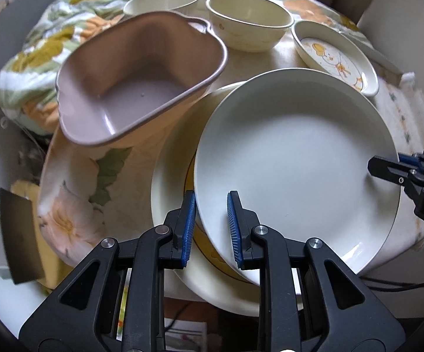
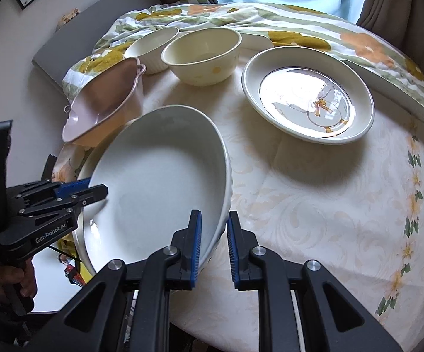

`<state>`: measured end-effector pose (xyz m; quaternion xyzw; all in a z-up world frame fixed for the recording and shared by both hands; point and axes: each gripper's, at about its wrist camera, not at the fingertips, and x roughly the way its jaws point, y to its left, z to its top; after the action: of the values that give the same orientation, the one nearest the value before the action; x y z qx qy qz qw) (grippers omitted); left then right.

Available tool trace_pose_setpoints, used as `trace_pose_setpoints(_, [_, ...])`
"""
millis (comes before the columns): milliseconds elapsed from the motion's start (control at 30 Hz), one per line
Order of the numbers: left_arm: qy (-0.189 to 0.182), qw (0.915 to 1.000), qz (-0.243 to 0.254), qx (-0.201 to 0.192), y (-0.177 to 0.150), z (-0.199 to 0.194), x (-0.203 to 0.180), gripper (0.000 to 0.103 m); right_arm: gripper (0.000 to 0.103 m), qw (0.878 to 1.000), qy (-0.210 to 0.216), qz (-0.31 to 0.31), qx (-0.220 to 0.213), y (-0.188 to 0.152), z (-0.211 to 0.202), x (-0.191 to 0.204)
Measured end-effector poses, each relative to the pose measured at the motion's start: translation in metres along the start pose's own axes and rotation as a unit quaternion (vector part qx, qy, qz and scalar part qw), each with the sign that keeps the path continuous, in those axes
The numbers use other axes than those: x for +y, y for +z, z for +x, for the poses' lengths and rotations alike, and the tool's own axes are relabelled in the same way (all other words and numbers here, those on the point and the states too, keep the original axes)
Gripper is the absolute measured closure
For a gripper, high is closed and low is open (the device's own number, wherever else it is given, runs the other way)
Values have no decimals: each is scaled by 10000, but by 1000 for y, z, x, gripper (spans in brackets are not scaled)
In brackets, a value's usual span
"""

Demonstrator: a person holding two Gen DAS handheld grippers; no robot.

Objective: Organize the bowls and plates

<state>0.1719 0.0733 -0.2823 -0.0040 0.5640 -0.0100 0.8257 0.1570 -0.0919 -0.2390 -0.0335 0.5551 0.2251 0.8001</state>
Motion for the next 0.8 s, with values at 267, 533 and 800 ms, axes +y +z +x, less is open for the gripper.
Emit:
trace_pose_setpoints(267, [461, 9985, 278, -139, -3, -3, -12, 84, 87, 9989, -352, -294, -11, -3, 5, 9])
trace_pose_setpoints(533, [845, 9951, 478, -192, -8, -3, -17, 84, 87, 9961, -590, -654, -27, -5, 12, 20])
trace_pose_setpoints(800, [1185, 9898, 747, -272, -14, -4, -25, 84, 87, 9922, -884, -872, -60, -7, 14, 29])
